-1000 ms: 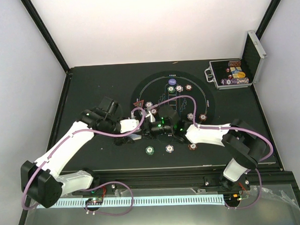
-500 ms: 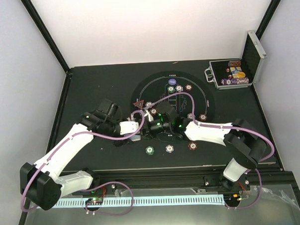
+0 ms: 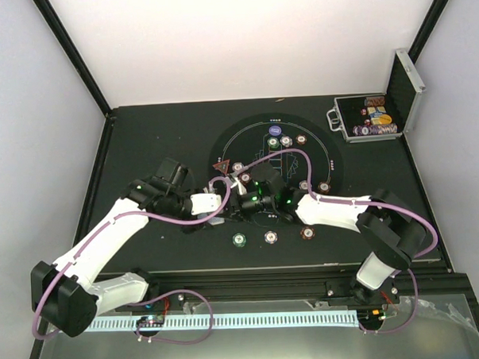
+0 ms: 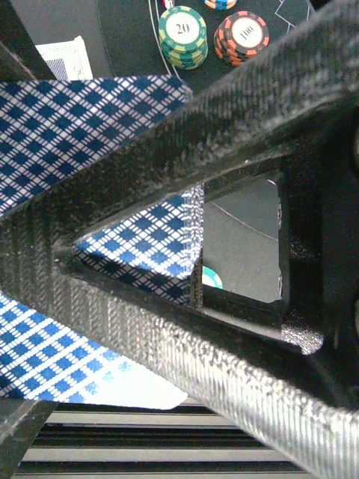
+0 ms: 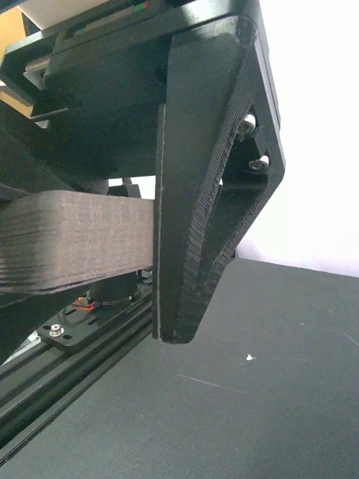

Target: Distribute texas hold em gaming equipment

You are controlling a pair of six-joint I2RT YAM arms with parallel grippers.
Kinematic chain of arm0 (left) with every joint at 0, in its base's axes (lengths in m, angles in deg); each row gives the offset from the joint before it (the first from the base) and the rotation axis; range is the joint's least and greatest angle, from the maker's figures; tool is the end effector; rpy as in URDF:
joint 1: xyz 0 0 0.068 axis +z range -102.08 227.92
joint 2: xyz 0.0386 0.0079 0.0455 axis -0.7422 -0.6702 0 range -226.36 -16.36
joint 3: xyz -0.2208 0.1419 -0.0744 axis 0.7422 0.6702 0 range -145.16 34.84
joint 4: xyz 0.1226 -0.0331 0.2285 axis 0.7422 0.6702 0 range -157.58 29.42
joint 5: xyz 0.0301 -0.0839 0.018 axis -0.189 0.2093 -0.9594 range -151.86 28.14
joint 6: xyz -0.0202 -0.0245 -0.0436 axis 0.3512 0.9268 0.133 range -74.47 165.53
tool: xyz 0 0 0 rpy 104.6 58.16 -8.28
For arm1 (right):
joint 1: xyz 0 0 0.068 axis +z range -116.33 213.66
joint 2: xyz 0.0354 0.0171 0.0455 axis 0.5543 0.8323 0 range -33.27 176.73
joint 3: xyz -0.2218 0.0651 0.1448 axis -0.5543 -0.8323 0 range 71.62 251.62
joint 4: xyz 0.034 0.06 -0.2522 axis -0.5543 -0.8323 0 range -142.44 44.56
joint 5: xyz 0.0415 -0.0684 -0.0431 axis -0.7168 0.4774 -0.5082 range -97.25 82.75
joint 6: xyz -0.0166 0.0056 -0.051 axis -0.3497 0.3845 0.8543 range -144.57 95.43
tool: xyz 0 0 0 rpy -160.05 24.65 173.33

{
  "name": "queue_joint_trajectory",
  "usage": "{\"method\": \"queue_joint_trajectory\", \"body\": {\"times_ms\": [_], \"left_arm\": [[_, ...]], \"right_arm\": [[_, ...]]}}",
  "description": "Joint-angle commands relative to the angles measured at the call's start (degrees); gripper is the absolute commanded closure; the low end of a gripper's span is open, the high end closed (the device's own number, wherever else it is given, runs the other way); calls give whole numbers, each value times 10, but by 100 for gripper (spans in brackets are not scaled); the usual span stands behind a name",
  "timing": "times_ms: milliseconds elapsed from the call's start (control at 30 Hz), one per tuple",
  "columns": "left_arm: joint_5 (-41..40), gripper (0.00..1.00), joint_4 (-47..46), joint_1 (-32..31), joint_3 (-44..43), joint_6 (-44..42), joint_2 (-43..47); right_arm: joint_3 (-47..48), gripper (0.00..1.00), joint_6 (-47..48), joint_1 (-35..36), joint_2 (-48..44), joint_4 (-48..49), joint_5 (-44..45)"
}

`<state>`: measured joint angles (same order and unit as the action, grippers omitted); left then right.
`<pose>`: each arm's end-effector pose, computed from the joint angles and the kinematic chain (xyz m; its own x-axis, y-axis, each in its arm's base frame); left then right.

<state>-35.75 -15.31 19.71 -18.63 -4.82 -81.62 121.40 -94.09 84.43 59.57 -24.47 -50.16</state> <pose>0.1758 -0.1120 0.2666 -0.0482 0.8104 -0.5839 0.9893 0.1195 0.0843 0.2000 0.2831 0.2161 -0.9885 -0.1257 -0.0843 -0.1152 0.2639 0.9576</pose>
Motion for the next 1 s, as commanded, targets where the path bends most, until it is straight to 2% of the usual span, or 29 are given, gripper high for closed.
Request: {"method": "queue_joint_trajectory", "body": {"times_ms": [0,33,267,333,433,733,967], "left_arm": [[39,45,31,-1,-32,-5,0],[43,37,36,-2,-34,-6,0],[39,23,27,-2,-25,-6,-3],[33,14,11,-1,-18,-2,-2],[31,6,2,-1,-17,1,1],[41,8,31,-2,-26,-13,-15],[51,24,40,-2,-38,-6,-26]], "right_arm": [[-3,99,10,2,-9,3,2],[-5,99,9,2,-9,5,3],[-9,99,3,2,-14,14,10],[-10,99,0,2,-15,17,12],[-12,99,-4,3,-14,22,15],[-12,99,-1,3,-11,23,19],[-7,99,10,3,-9,-2,34]]}}
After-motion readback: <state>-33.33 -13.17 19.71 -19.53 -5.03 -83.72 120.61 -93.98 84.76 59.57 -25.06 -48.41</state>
